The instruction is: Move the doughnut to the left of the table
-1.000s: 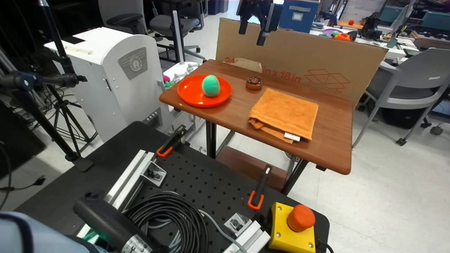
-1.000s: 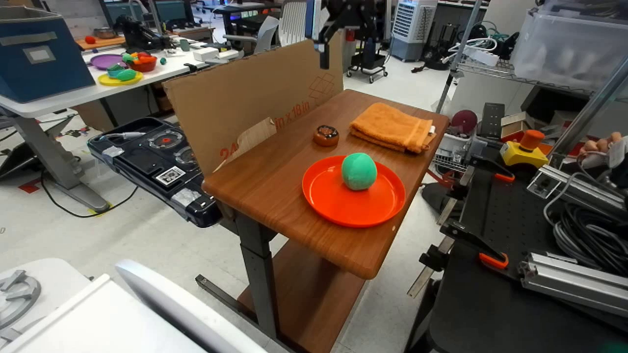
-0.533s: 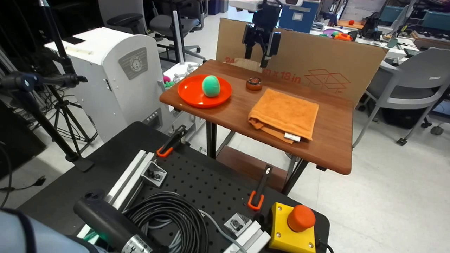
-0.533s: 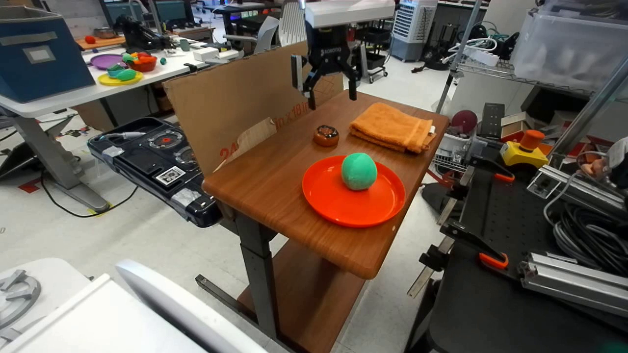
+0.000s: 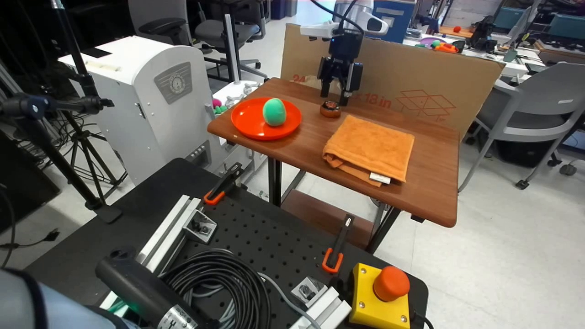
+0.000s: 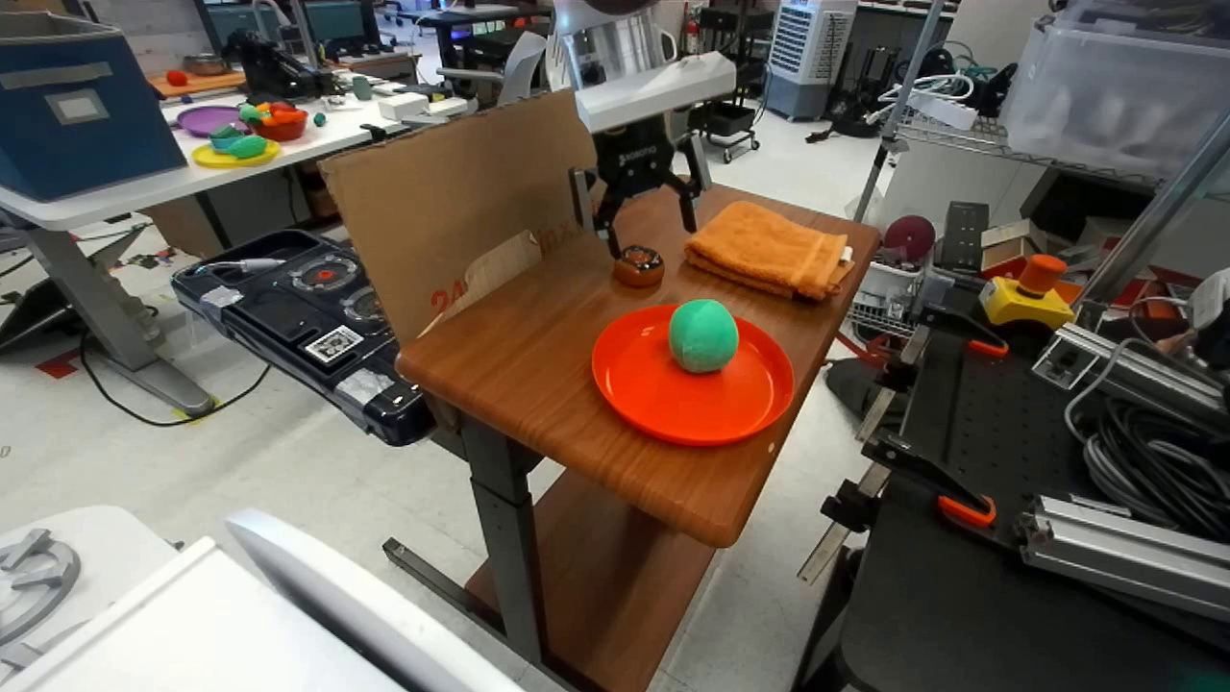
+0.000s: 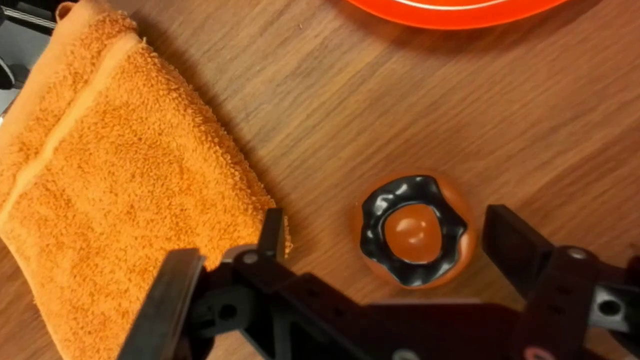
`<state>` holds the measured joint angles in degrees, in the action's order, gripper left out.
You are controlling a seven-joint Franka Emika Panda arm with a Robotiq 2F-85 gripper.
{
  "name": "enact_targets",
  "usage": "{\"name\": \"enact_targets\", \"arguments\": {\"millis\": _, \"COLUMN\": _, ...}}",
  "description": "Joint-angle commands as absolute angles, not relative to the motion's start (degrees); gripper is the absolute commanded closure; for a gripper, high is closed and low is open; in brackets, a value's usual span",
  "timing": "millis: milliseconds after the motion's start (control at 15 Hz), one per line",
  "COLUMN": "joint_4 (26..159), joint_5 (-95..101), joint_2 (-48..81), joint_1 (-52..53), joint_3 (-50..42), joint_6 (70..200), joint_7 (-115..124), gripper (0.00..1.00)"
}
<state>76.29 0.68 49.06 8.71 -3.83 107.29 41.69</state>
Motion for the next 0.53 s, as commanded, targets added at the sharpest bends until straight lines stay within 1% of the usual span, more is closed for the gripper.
{"name": "enact_targets", "arguments": {"millis": 0, "joint_4": 69.15, "joint_5": 1.76, "joint_2": 53.9, "joint_1": 9.93, "joint_3": -4.99, "joint_6": 102.7, "joint_7": 43.86, "gripper": 0.0}}
{"name": "enact_targets", "arguments": {"millis": 333, "joint_4": 63.76, "joint_5": 2.04, "joint_2": 58.42, "joint_1": 10.5, "joint_3": -5.31, "joint_6": 100.19, "joint_7": 45.2, "gripper": 0.0}}
{"name": "enact_targets", "arguments": {"millis": 400, "joint_4": 62.82, "joint_5": 2.02, "joint_2": 59.18, "joint_1": 10.54, "joint_3": -5.37, "joint_6": 99.84, "joint_7": 45.42, "gripper": 0.11}}
{"name": "enact_targets", "arguments": {"millis": 467, "joint_4": 61.95, "joint_5": 1.82, "joint_2": 59.83, "joint_1": 10.43, "joint_3": -5.28, "joint_6": 99.72, "joint_7": 45.44, "gripper": 0.28}}
